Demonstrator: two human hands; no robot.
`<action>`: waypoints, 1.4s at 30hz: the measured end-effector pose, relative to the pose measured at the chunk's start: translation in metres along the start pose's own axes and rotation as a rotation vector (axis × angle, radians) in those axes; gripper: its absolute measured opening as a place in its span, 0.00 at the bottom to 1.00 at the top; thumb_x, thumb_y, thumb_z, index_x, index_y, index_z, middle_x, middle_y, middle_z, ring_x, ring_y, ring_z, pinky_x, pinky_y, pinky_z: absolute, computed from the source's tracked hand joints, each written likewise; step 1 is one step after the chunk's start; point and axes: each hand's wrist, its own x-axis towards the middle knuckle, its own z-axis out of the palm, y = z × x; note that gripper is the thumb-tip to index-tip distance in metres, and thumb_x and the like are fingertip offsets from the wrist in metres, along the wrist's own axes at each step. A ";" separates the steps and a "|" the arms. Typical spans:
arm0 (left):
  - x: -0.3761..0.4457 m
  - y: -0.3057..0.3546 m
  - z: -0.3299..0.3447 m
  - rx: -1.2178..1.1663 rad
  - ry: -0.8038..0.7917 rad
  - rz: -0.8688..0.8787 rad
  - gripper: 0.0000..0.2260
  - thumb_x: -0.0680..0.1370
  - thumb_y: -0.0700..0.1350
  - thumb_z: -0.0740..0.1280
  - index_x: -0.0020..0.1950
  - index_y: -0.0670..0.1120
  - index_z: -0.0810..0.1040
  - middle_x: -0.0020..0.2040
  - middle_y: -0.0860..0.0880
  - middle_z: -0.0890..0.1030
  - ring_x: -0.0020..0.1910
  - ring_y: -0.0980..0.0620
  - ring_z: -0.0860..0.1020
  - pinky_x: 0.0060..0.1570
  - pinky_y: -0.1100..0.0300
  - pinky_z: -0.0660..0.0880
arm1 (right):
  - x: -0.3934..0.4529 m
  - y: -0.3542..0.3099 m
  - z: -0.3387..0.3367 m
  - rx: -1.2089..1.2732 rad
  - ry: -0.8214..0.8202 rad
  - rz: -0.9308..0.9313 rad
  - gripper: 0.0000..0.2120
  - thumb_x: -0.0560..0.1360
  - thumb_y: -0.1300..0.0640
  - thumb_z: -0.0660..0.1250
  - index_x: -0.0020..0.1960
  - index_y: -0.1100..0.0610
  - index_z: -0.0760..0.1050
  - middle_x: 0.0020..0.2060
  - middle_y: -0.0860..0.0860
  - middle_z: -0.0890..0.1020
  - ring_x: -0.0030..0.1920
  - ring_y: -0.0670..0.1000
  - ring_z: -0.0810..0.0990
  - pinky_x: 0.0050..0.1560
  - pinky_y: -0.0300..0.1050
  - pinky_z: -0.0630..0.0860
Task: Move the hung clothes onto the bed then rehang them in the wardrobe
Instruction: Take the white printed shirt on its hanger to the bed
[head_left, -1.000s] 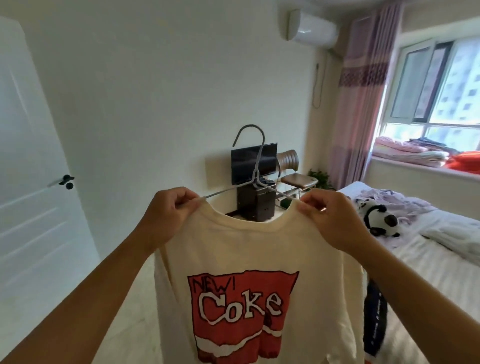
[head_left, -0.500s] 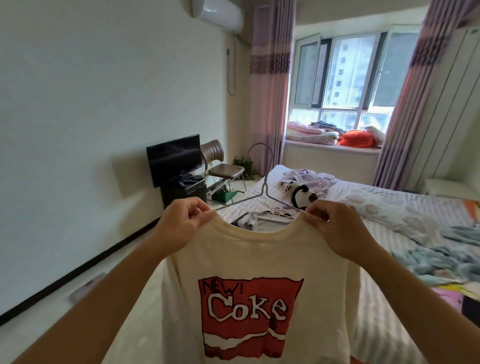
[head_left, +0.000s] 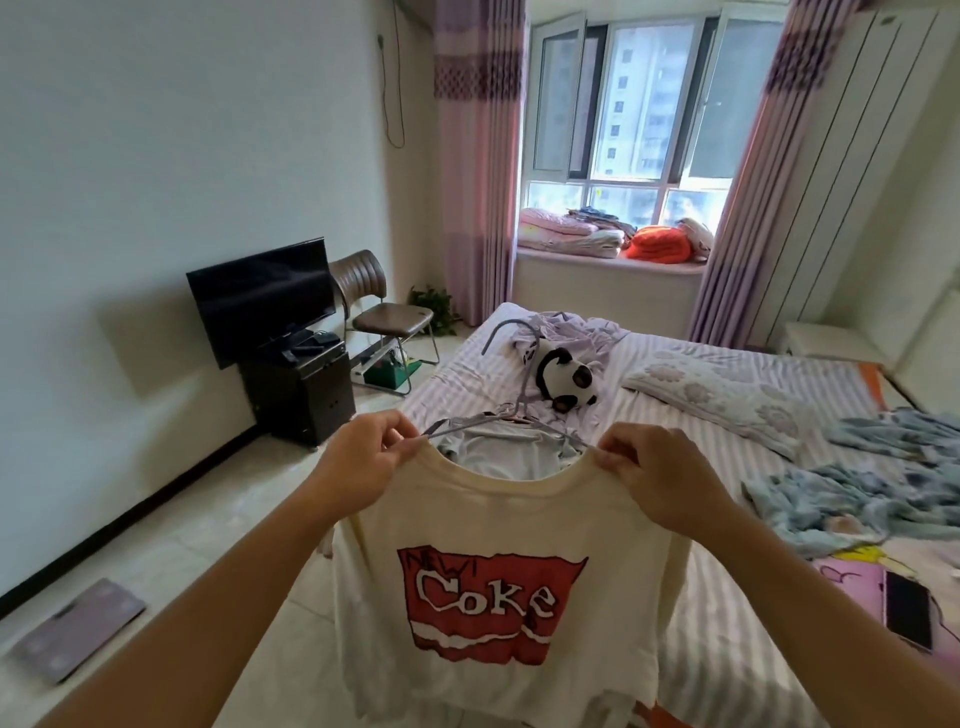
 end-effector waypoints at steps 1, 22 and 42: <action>0.014 -0.005 0.007 0.013 -0.014 -0.008 0.04 0.78 0.49 0.68 0.46 0.52 0.79 0.39 0.50 0.81 0.37 0.52 0.80 0.38 0.59 0.76 | 0.013 0.008 0.006 -0.004 -0.017 0.007 0.07 0.77 0.47 0.68 0.42 0.48 0.78 0.35 0.43 0.81 0.39 0.46 0.80 0.45 0.50 0.77; 0.319 -0.111 0.107 0.065 -0.200 -0.045 0.03 0.78 0.49 0.69 0.45 0.52 0.79 0.41 0.51 0.80 0.40 0.54 0.78 0.44 0.56 0.77 | 0.263 0.107 0.116 -0.040 -0.155 0.242 0.07 0.78 0.51 0.67 0.43 0.50 0.79 0.37 0.44 0.81 0.40 0.45 0.79 0.45 0.45 0.77; 0.560 -0.215 0.229 0.099 -0.285 -0.228 0.05 0.80 0.49 0.66 0.45 0.51 0.77 0.40 0.52 0.78 0.41 0.54 0.76 0.39 0.60 0.72 | 0.496 0.242 0.263 0.056 -0.283 0.434 0.07 0.79 0.53 0.66 0.42 0.50 0.76 0.40 0.48 0.81 0.41 0.47 0.78 0.39 0.40 0.71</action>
